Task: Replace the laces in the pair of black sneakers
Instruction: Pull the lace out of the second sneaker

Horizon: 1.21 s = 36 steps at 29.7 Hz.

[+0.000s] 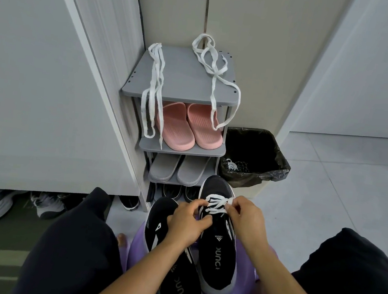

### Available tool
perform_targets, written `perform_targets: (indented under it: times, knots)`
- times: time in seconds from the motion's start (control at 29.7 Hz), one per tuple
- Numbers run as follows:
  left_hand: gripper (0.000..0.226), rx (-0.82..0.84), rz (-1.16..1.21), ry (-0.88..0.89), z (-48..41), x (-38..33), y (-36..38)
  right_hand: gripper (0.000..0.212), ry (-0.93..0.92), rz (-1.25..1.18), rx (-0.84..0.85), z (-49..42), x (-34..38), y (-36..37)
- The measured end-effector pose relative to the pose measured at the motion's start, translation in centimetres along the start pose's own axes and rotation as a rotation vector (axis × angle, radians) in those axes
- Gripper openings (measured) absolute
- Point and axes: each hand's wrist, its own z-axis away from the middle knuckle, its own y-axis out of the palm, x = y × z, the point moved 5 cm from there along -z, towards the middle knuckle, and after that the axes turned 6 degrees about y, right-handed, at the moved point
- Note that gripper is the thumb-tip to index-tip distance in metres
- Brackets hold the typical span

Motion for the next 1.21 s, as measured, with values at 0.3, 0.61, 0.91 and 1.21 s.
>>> perform_targets:
  times: [0.3,0.61,0.91,1.21]
  knots:
    - [0.034,-0.007,0.068,0.003,0.2,0.2,0.0,0.023,0.056,-0.010,-0.060,0.2,-0.3,-0.3]
    - [0.040,-0.067,-0.079,0.197,0.5,-1.3,-0.2,0.037,0.190,-0.245,0.134,-0.5,-1.0,0.2]
    - [0.036,0.106,-0.294,0.220,-0.5,-1.9,1.4,0.022,-0.124,0.107,-0.020,0.3,1.2,-0.6]
    - [0.023,-0.039,-0.170,0.175,-1.1,-1.7,0.5,0.029,0.124,-0.357,0.117,0.1,0.2,0.0]
